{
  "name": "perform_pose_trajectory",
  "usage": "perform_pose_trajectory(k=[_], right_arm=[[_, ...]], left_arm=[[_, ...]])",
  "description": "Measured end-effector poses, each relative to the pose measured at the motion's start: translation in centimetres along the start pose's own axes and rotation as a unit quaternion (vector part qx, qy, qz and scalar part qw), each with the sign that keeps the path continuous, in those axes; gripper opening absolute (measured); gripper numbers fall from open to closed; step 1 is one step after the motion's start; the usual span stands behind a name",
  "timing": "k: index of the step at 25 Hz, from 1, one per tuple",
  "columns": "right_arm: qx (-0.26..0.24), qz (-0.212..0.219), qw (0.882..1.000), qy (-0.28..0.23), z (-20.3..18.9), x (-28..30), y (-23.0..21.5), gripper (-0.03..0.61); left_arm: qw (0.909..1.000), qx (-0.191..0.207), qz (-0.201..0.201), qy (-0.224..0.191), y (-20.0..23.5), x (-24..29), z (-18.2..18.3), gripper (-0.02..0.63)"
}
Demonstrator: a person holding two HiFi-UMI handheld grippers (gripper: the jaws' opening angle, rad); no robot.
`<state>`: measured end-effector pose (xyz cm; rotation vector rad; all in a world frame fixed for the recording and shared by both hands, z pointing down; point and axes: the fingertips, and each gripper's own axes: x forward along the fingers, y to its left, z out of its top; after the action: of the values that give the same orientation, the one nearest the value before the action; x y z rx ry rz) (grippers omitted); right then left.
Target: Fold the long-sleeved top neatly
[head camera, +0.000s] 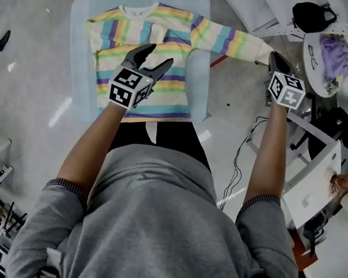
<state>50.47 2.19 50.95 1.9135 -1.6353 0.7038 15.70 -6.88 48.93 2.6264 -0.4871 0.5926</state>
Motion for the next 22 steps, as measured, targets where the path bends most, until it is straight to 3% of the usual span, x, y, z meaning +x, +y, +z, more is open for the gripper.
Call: perform_pose_trajectory(k=[12,22], right_arm=[[0.023,0.103,0.994,0.023,8.6,-1.6,12.2,0.031],[-0.019,0.19,0.981,0.028,12.6,2.4,25.4,0.031]], left_arm=[[0.9989,0.001,0.018,-0.043,4.5,-4.4,2.6,0.291],[0.9972,-0.018,0.048,-0.054,10.0,-9.1,1.8,0.291]])
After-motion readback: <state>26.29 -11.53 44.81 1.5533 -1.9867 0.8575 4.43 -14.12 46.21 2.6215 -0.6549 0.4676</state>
